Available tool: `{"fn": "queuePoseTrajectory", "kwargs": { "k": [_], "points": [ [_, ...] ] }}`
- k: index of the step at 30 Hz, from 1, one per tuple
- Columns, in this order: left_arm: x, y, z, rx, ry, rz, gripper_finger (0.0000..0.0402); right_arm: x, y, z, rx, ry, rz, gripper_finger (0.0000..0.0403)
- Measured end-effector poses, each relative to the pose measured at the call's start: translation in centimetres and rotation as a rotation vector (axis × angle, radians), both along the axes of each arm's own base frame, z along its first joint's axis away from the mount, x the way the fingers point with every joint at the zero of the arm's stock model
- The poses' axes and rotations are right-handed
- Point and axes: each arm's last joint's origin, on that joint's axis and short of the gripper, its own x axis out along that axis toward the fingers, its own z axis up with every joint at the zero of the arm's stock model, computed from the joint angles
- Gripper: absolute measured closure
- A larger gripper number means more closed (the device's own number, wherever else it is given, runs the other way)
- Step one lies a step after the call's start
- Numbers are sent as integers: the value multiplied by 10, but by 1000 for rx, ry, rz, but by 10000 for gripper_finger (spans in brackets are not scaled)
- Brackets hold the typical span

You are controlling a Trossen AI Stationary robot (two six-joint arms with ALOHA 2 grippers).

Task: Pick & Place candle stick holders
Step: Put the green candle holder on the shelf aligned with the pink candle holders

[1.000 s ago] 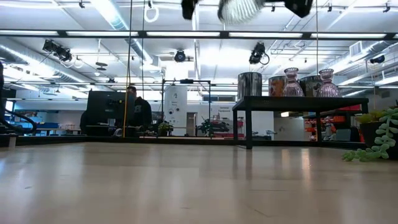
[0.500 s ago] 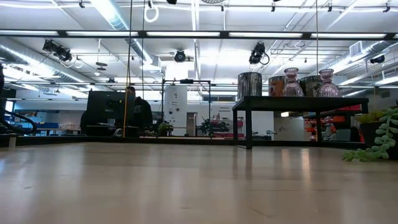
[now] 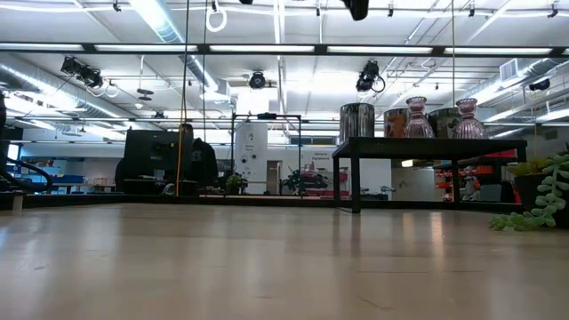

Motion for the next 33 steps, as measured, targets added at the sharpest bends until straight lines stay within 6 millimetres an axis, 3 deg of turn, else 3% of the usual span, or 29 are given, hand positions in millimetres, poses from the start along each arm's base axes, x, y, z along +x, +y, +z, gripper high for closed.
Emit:
{"fn": "queuePoseTrajectory", "kwargs": {
  "k": [5, 10, 19, 21, 26, 29, 31, 33],
  "points": [
    [0, 1, 0, -7, -2, -6, 267, 7, -8, -7, 8, 15, -50, 83],
    [0, 6, 0, -23, 3, 7, 267, 9, -14, -7, 13, 14, -41, 151],
    [0, 20, 2, -72, -5, 24, 265, 10, -24, -3, 12, -12, -66, 159],
    [-1, 23, 3, -69, -6, 41, 236, 9, -28, -2, 16, -12, -81, 159],
    [-9, 33, 11, -69, -24, 101, 151, -9, -46, 9, -1, 35, -179, 180],
    [-22, 37, 24, -71, -59, 142, 137, -26, -57, 15, -40, 84, -267, 212],
    [-30, 38, 29, -72, -66, 166, 138, -39, -62, 22, -74, 105, -341, 292],
    [-37, 39, 33, -71, -65, 193, 144, -52, -67, 26, -100, 136, -422, 288]
  ]
}}
